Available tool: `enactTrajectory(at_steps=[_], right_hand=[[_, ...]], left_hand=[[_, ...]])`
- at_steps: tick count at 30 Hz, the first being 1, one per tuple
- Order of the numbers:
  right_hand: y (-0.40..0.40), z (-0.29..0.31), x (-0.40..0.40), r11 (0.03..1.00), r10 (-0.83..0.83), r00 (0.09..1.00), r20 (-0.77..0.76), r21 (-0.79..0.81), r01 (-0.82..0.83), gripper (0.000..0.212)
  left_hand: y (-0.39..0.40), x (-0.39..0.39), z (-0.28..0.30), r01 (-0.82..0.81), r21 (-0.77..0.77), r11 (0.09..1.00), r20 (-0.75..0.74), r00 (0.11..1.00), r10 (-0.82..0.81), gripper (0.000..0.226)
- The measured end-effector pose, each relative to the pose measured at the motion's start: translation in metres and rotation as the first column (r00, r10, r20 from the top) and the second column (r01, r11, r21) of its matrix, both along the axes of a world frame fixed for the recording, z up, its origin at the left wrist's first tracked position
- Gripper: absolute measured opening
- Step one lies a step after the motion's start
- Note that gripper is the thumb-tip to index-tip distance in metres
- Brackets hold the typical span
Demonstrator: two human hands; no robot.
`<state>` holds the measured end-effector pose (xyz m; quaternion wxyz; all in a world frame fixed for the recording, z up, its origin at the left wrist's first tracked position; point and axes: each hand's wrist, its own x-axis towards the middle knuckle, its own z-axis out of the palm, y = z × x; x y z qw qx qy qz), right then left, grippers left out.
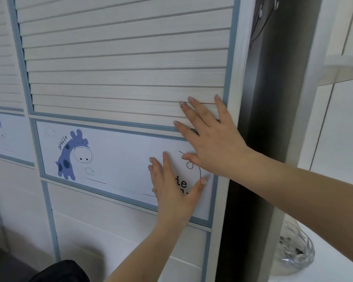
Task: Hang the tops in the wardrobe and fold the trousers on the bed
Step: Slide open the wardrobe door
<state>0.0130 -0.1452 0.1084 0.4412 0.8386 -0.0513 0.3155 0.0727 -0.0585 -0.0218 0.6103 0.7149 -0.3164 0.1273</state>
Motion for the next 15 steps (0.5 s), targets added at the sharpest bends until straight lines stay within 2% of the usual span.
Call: enactTrajectory(at_steps=[4,9,13,15], right_hand=[[0.011,0.000,0.020,0.998,0.050,0.999,-0.018,-0.023,-0.050,0.069],[0.014,-0.012,0.034,0.980,0.200,0.977,0.070,-0.020,-0.199,0.066],[0.016,-0.020,0.039,0.951,0.279,0.942,0.188,0.082,-0.298,0.074],[0.015,-0.025,0.040,0.920,0.287,0.925,0.249,0.196,-0.338,0.078]], left_hand=[[0.014,0.025,0.001,-0.048,0.058,0.997,0.005,0.999,0.048,0.096],[0.032,0.056,-0.001,-0.068,0.077,0.995,0.019,0.998,0.067,0.096],[0.046,0.083,-0.002,-0.069,0.065,0.996,0.023,0.997,0.068,0.101],[0.053,0.095,-0.002,-0.069,0.052,0.996,0.017,0.998,0.068,0.109]])
